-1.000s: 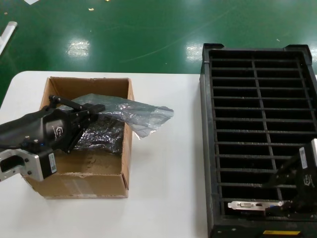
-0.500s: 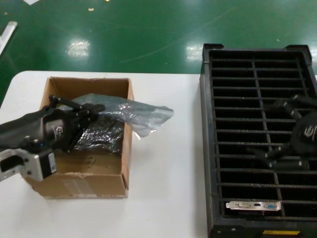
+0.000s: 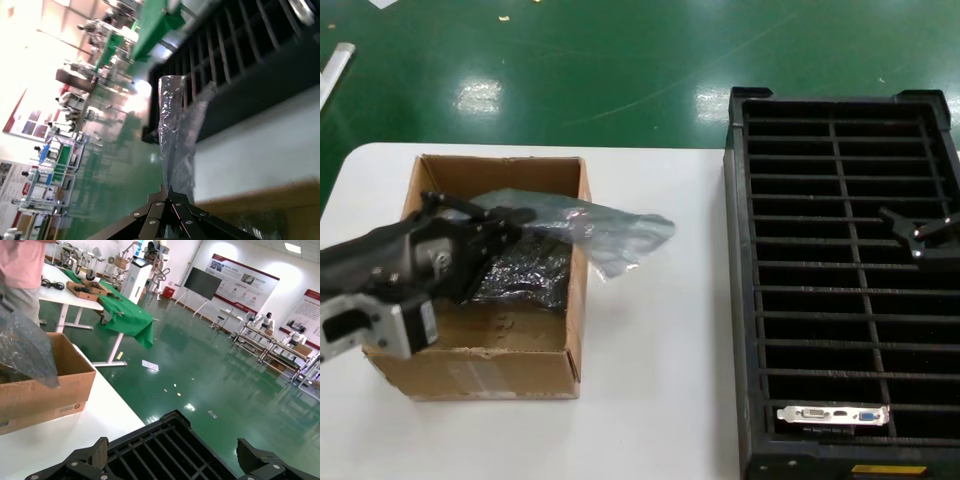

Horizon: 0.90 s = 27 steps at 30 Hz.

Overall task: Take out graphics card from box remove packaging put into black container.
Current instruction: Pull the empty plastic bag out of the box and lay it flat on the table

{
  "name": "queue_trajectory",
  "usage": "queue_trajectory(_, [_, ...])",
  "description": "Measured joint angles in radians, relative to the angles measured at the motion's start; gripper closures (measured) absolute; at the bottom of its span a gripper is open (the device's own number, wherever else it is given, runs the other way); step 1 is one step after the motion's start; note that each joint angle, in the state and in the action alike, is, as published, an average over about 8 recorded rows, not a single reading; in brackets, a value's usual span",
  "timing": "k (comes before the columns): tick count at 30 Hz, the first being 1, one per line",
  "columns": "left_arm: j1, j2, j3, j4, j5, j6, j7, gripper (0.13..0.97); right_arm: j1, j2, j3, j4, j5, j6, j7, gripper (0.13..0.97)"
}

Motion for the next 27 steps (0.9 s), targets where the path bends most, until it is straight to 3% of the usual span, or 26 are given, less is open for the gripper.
queue_trajectory(4, [-0.040,-0.008,0.033,-0.028,-0.035,-0.005,-0.141,0.959,0.000,0.000,0.000,0.000,0.000,0.000,0.000,0.235])
queue_trajectory(8, [-0.127,-0.028,0.127,-0.033,-0.148,-0.030,-0.324,0.959,0.000,0.000,0.000,0.000,0.000,0.000,0.000,0.186])
queue_trajectory(13, [-0.301,-0.029,0.337,0.041,-0.339,-0.084,-0.562,0.959,0.000,0.000,0.000,0.000,0.000,0.001,0.000,0.153])
queue_trajectory(16, [-0.409,-0.010,0.486,0.114,-0.396,-0.119,-0.713,0.959,0.000,0.000,0.000,0.000,0.000,0.001,0.000,0.141])
queue_trajectory(19, [-0.499,0.016,0.633,0.189,-0.390,-0.147,-0.860,0.959,0.000,0.000,0.000,0.000,0.000,0.001,0.000,0.129])
queue_trajectory(23, [-0.602,0.050,0.817,0.278,-0.336,-0.181,-1.046,0.959,0.000,0.000,0.000,0.000,0.000,0.001,0.000,0.129])
queue_trajectory(27, [-0.690,0.078,0.958,0.345,-0.255,-0.204,-1.230,0.958,0.000,0.000,0.000,0.000,0.000,0.001,0.000,0.129])
